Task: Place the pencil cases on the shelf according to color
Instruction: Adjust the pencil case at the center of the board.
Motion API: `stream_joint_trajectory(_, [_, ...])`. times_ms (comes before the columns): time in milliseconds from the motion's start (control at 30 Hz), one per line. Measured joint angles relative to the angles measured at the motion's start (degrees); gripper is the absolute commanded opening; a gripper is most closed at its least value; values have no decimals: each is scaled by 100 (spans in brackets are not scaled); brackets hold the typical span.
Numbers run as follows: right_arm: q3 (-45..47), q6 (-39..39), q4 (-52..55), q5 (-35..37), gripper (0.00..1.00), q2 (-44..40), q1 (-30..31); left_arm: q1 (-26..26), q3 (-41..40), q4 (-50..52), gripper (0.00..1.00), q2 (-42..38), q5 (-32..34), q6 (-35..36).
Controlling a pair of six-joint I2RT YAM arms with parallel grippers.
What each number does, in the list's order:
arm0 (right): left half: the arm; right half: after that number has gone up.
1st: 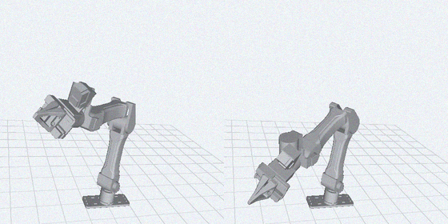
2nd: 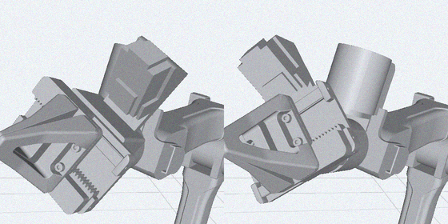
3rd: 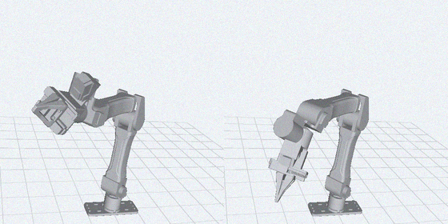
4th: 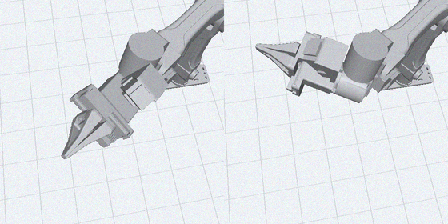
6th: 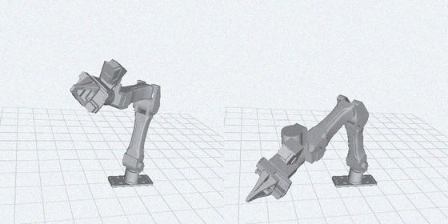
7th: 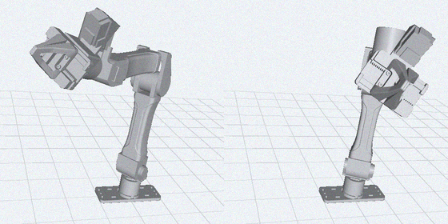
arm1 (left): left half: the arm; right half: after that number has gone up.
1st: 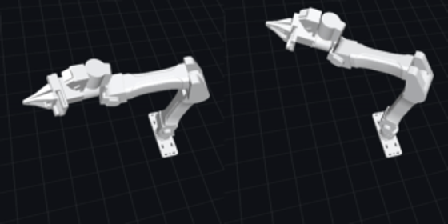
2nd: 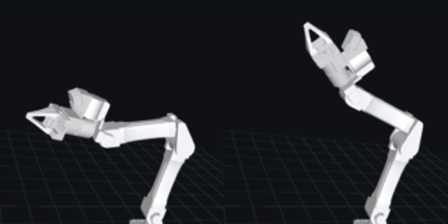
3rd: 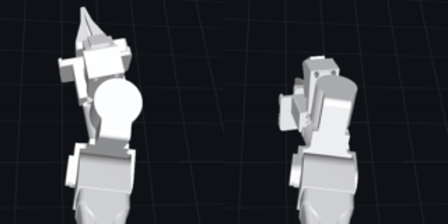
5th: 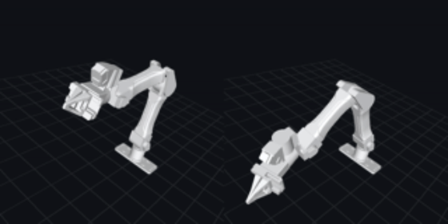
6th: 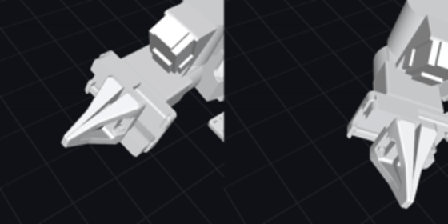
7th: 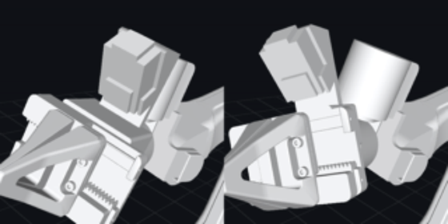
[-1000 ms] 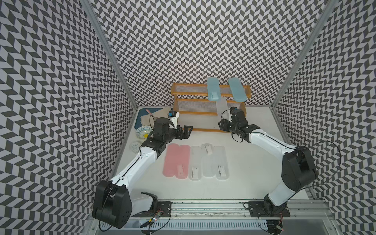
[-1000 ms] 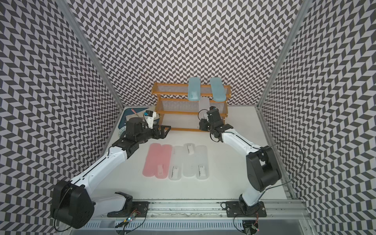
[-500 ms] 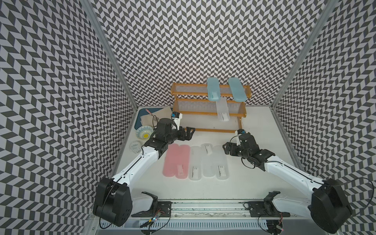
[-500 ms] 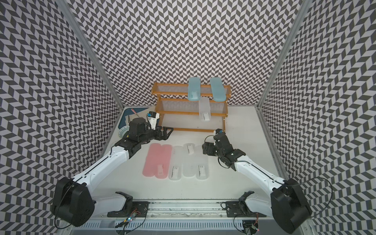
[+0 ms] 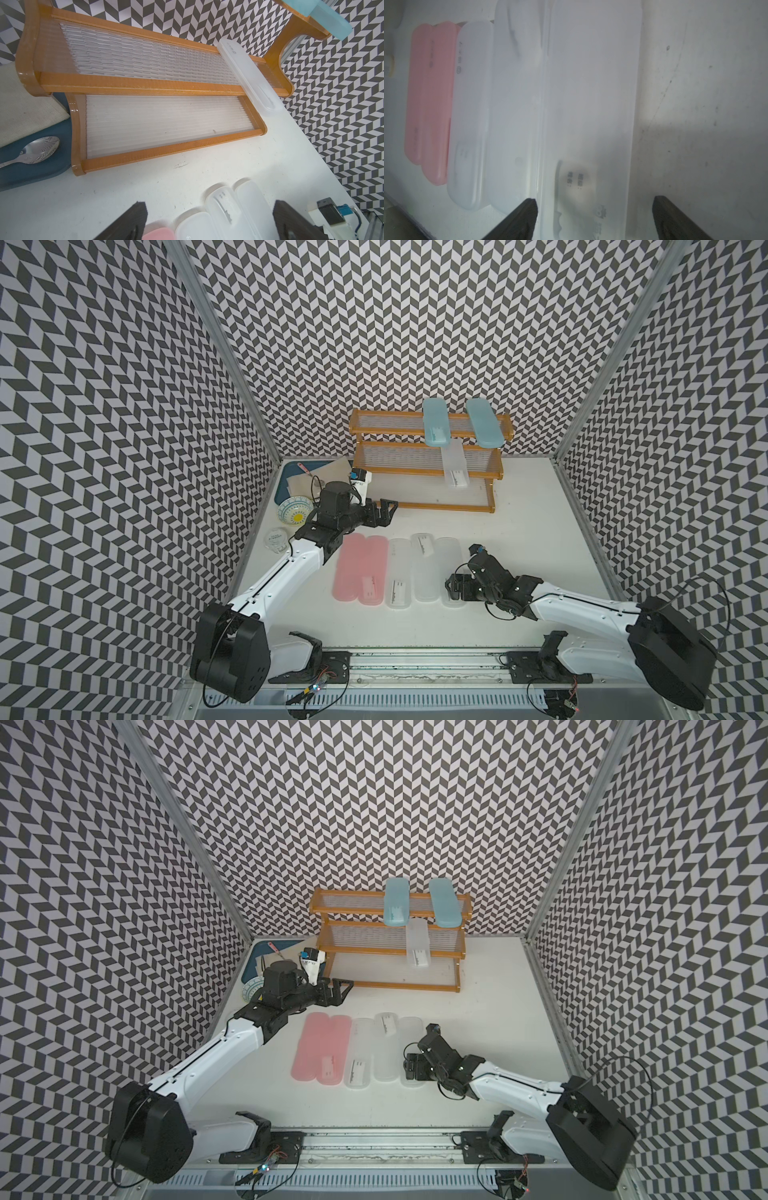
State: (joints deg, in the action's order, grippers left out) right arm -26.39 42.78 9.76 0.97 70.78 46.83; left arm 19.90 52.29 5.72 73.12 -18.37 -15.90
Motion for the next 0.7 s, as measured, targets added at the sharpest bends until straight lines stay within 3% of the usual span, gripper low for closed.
stream_joint_trajectory(367, [-651,190,306,846,94,807,424,0,0,0,100,0,7,0])
stream_joint_trajectory(700, [-669,420,1060,1537,96,623,431,0,0,0,100,13,2,0])
